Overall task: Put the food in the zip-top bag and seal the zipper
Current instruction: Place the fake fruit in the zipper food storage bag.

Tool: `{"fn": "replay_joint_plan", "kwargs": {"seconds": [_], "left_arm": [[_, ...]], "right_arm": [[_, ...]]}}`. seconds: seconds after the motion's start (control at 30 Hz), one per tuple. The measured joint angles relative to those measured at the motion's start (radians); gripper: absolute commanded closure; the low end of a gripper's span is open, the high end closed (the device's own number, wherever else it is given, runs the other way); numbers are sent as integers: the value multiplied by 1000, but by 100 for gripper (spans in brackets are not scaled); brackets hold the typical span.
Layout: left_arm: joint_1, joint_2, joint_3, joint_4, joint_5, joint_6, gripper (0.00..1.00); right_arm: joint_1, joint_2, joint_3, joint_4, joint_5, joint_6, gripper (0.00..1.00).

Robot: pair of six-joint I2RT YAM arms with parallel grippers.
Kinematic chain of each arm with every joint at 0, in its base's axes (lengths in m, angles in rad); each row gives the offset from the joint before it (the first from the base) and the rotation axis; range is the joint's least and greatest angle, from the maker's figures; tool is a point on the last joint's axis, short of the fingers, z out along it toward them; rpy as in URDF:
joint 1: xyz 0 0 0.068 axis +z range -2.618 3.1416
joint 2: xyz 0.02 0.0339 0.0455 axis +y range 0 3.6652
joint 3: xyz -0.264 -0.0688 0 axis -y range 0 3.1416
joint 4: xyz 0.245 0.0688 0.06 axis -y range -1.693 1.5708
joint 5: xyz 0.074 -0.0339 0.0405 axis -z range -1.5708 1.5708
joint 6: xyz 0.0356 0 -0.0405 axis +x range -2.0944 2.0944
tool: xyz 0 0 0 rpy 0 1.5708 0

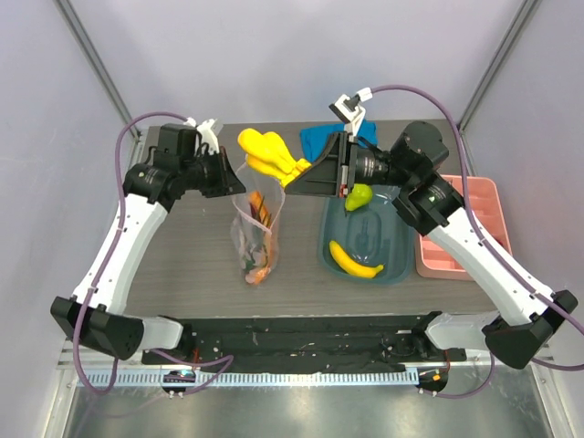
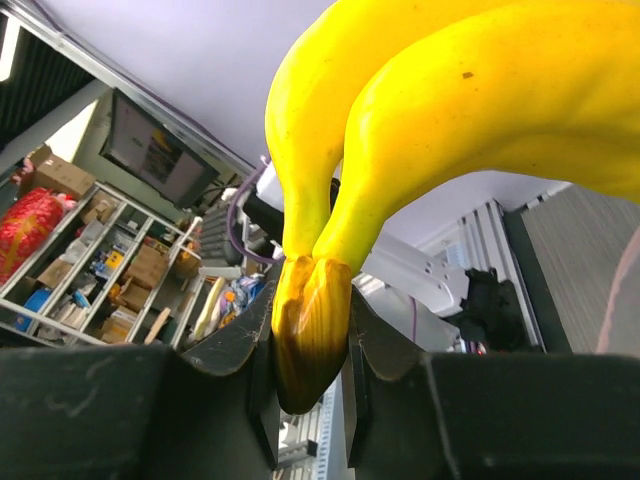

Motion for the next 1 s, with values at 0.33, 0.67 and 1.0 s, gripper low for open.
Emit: {"fn": "replay_joint_plan", "kwargs": {"seconds": [0.33, 0.67, 1.0], "left_arm": [[10, -74, -56, 115, -23, -102, 100], [26, -101, -95, 167, -25, -156, 100], [45, -114, -109, 167, -33, -159, 100]], "right_arm": [[50, 61, 7, 68, 55, 153, 99], [85, 148, -74, 79, 83, 228, 99], [64, 168, -114, 50, 122, 298, 96]]}}
